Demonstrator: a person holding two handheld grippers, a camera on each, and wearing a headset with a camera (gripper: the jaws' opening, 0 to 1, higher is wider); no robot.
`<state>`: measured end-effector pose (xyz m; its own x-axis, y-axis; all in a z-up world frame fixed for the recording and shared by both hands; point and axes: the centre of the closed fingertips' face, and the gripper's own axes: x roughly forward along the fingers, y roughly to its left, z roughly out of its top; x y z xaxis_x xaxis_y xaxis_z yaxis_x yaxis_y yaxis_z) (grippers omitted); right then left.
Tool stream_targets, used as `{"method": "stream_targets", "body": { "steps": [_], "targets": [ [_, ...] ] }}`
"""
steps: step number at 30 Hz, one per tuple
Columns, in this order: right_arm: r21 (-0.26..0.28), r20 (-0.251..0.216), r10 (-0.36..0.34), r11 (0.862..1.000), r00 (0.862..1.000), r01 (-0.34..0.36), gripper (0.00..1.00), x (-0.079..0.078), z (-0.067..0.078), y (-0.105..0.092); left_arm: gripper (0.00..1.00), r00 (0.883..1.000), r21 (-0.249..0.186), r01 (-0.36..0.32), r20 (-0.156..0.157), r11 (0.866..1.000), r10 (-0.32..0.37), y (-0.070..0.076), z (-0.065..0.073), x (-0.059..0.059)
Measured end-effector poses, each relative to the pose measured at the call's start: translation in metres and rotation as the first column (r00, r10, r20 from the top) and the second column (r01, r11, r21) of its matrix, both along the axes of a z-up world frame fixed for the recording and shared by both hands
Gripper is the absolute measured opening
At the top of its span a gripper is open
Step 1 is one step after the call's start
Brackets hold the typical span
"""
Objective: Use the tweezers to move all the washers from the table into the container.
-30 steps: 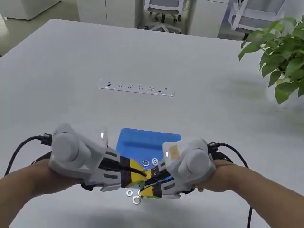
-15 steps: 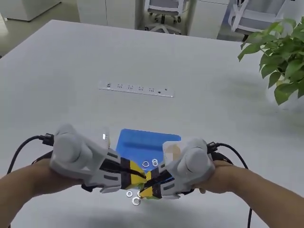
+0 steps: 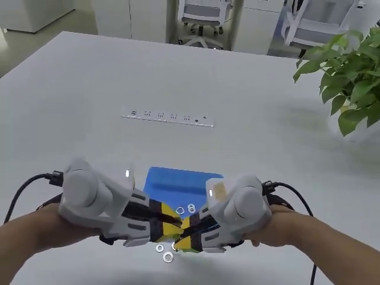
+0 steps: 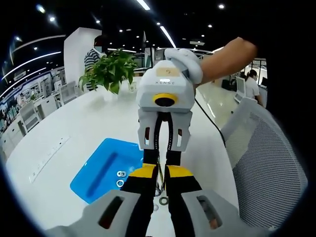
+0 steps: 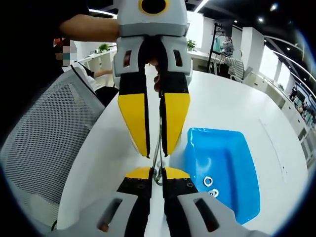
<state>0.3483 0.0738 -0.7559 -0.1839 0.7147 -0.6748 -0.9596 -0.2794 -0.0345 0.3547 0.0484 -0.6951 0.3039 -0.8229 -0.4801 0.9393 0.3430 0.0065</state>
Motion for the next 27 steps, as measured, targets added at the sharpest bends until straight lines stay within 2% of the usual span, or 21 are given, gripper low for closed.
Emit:
{"method": "stream_targets", "body": {
  "steps": [5,7,13,15,24,27],
  "targets": [
    [0.006,0.011,-0.003,1.0,1.0,0.003,0.08,0.0,0.008,-0.002,0.23,1.0,-0.051,-0.026,-0.008,0.998,0.026,0.002,0.01,-0.002],
    [0.006,0.012,-0.005,1.0,1.0,0.005,0.08,-0.001,0.01,-0.003,0.29,1.0,-0.055,-0.027,-0.006,0.998,0.026,0.003,0.01,-0.004],
    [0.02,0.021,-0.007,1.0,1.0,0.006,0.08,-0.001,0.021,-0.004,0.46,0.997,-0.069,-0.071,-0.036,0.995,0.068,0.01,0.007,-0.011],
    [0.028,0.024,-0.007,1.0,1.0,0.006,0.08,-0.001,0.026,-0.003,0.51,0.996,-0.076,-0.086,-0.037,0.993,0.083,0.012,0.008,-0.013],
    [0.047,0.044,-0.008,0.999,0.999,0.006,0.08,0.005,0.049,0.001,0.7,0.988,-0.074,-0.153,-0.046,0.985,0.15,0.027,0.01,-0.013],
    [0.055,0.044,-0.014,0.998,0.999,0.011,0.08,0.007,0.057,0.004,0.73,0.986,-0.055,-0.163,-0.049,0.985,0.161,0.031,0.01,-0.014]
  ]
}}
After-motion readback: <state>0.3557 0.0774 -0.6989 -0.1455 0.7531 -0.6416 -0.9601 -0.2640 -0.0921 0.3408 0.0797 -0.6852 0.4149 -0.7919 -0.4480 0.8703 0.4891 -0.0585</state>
